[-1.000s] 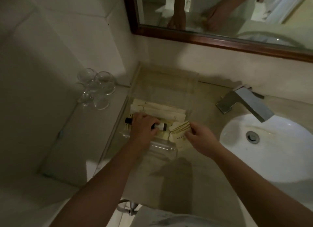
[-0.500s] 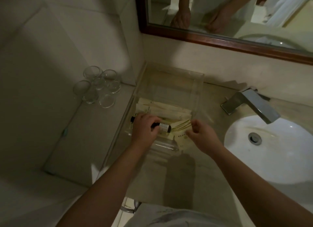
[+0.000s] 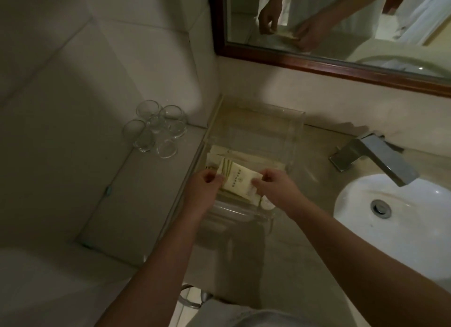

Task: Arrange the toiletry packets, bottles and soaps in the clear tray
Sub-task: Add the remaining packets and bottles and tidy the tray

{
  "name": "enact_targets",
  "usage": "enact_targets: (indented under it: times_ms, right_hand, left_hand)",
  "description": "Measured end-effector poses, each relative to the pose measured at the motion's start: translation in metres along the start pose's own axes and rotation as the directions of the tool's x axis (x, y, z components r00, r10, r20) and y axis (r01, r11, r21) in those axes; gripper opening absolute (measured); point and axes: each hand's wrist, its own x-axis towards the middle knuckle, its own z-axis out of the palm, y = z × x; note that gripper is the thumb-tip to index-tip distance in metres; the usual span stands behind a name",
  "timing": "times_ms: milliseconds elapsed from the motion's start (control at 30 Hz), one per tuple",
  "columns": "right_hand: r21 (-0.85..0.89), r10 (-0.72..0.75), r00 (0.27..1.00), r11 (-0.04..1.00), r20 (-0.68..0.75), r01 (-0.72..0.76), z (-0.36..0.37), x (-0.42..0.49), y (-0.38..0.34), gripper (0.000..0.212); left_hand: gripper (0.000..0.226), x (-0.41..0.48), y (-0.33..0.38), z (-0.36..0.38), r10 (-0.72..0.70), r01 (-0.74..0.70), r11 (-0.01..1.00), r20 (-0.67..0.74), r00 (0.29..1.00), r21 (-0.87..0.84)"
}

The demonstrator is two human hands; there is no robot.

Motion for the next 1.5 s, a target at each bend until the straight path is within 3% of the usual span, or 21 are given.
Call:
enact_targets:
  times_ms: [200,300,567,767,933,1000,1100,1367,1500]
  right_hand:
    - [0.089,0.094,0.993,0.992,-0.073,-0.087,0.021,0.018,-0.012,0.005]
    - [0.091,0.106,0.981,0.992,-0.161,-0.092,0.032,0.029,-0.015,0.012]
    - [-0.231,0.018,0.949,0.968,-0.314,-0.095,0.045,0.044,-0.019,0.010]
    - [-0.301,-0.030,0.946,0.951,-0.323,-0.073,0.053,0.045,-0.023,0.012]
    - [-0.337,-0.045,0.943,0.939,-0.329,-0.073,0.057,0.045,-0.025,0.013]
    - [-0.362,-0.059,0.939,0.929,-0.338,-0.072,0.058,0.044,-0.025,0.015]
    - [-0.383,-0.066,0.936,0.921,-0.346,-0.077,0.060,0.042,-0.021,0.016]
    - [-0.332,-0.071,0.930,0.942,-0.361,-0.057,0.049,0.016,0.002,0.018]
    - [-0.289,-0.053,0.911,0.954,-0.409,-0.075,0.027,-0.006,0.019,0.021]
  left_hand:
    - [0.008,0.028,-0.009,-0.003,-0.052,0.053,0.999,-0.165,0.985,0.004]
    - [0.016,0.041,-0.016,-0.003,-0.045,0.055,0.997,-0.189,0.981,0.047]
    - [0.023,0.052,-0.029,-0.005,0.019,0.018,0.978,-0.172,0.985,0.207]
    - [0.026,0.061,-0.028,-0.004,0.034,0.028,0.966,-0.233,0.972,0.258]
    - [0.026,0.061,-0.027,-0.007,0.204,-0.102,0.905,-0.210,0.956,0.414]
    - [0.028,0.058,-0.026,-0.004,0.341,-0.234,0.820,-0.117,0.933,0.523]
    - [0.035,0.045,-0.030,0.003,0.458,-0.400,0.754,0.019,0.889,0.521]
    - [0.042,0.024,-0.040,0.014,0.453,-0.409,0.748,0.048,0.890,0.522]
    - [0.037,0.002,-0.018,0.029,0.540,-0.473,0.723,0.016,0.842,0.504]
